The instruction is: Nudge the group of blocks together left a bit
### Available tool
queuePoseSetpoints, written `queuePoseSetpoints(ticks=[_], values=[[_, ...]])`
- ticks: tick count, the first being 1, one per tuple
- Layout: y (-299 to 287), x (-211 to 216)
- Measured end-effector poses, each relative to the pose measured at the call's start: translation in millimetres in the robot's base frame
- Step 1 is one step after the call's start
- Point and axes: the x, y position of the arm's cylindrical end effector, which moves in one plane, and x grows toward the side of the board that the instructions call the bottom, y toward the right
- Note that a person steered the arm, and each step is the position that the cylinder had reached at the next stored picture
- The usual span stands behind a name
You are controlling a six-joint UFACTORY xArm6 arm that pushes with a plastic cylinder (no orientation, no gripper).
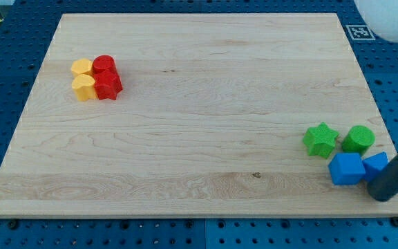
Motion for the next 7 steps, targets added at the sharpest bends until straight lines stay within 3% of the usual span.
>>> queuePoseSetpoints(ticks=[4, 7], values=[[35, -13], [9, -75]])
